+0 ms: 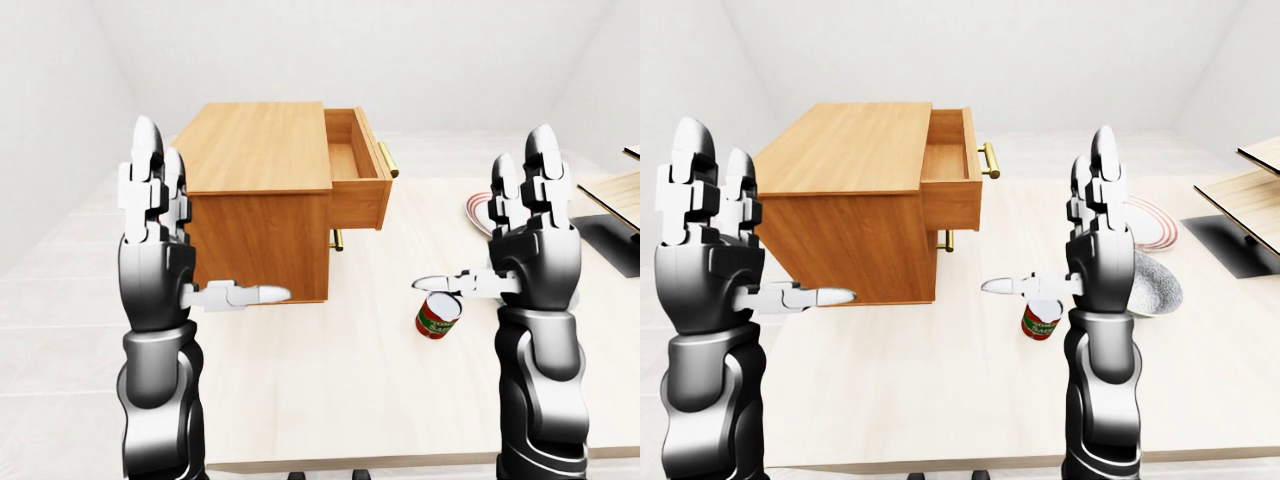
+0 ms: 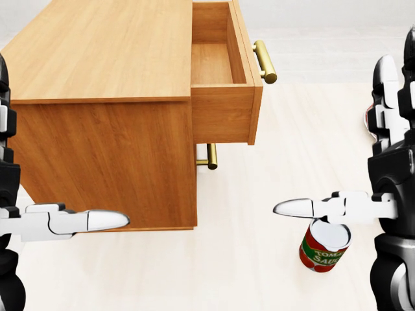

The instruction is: Close the top drawer of the cabinet.

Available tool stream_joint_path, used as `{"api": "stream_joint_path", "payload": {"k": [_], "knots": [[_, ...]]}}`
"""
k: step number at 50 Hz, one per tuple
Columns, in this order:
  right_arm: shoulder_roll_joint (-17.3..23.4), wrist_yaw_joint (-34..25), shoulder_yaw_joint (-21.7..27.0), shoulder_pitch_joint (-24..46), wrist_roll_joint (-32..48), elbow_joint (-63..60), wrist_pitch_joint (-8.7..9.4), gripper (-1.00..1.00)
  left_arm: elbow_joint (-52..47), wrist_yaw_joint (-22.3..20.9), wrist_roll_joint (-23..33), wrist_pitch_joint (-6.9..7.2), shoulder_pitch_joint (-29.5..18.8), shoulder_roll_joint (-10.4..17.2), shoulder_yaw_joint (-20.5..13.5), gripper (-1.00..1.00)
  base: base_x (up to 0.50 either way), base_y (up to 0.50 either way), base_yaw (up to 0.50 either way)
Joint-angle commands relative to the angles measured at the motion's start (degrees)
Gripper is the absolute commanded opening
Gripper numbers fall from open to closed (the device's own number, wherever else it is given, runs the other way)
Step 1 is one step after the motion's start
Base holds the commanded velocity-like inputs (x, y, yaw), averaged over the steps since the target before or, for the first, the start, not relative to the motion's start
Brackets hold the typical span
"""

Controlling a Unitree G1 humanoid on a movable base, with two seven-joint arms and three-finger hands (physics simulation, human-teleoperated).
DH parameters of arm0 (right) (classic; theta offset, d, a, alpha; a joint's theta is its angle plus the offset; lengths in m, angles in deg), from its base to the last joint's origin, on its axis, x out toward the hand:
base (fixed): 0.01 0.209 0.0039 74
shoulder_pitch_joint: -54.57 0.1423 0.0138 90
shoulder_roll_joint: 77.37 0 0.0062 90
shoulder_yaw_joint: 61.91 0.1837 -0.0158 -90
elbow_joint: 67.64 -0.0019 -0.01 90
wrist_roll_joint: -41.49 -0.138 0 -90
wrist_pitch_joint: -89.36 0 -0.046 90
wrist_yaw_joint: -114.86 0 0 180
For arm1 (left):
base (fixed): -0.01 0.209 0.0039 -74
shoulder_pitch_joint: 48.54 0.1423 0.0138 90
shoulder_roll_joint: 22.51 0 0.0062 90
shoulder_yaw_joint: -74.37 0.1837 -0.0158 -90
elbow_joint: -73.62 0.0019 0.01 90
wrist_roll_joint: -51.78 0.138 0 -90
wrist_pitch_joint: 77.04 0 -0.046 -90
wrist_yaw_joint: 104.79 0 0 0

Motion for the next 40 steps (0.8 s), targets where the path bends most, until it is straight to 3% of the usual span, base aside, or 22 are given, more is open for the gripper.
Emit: {"api": "stream_joint_path", "payload": {"k": [1, 29, 31, 33, 34, 40], "knots": [[-0.1, 1.4, -1.7, 2.5, 1.6, 5.7, 0.0, 1.0, -0.6, -0.2, -0.3, 0.0, 0.5, -0.2, 0.0, 1.0, 0.0, 0.0, 0.0], [-0.2, 3.9, -4.1, 9.2, 2.2, 17.5, 0.0, 1.0, -3.4, -0.3, 0.7, 0.0, 0.3, 0.0, 0.2, 1.0, 0.0, 0.0, 0.0], [-0.2, 4.4, -4.1, 10.0, 2.3, 19.1, 0.0, 1.0, -2.4, 3.3, 3.9, 0.0, -0.6, 0.1, -1.6, 1.0, 0.0, 0.0, 0.0], [-0.4, 5.0, -4.0, 10.7, 2.0, 19.5, 0.0, 1.0, -2.4, 0.5, 0.0, 0.0, 0.1, -0.4, -1.7, 1.0, 0.0, 0.0, 0.0], [-0.4, 5.1, -4.4, 10.8, 2.2, 20.6, 0.0, 1.0, -2.9, -0.6, 0.3, 0.0, 1.5, 0.1, -0.1, 1.0, 0.0, 0.0, 0.0], [-0.7, 5.6, -5.1, 10.6, 2.1, 22.2, 0.0, 1.0, -3.1, -0.3, 0.9, 0.0, 1.8, -0.3, -0.2, 1.0, 0.0, 0.0, 0.0]]}}
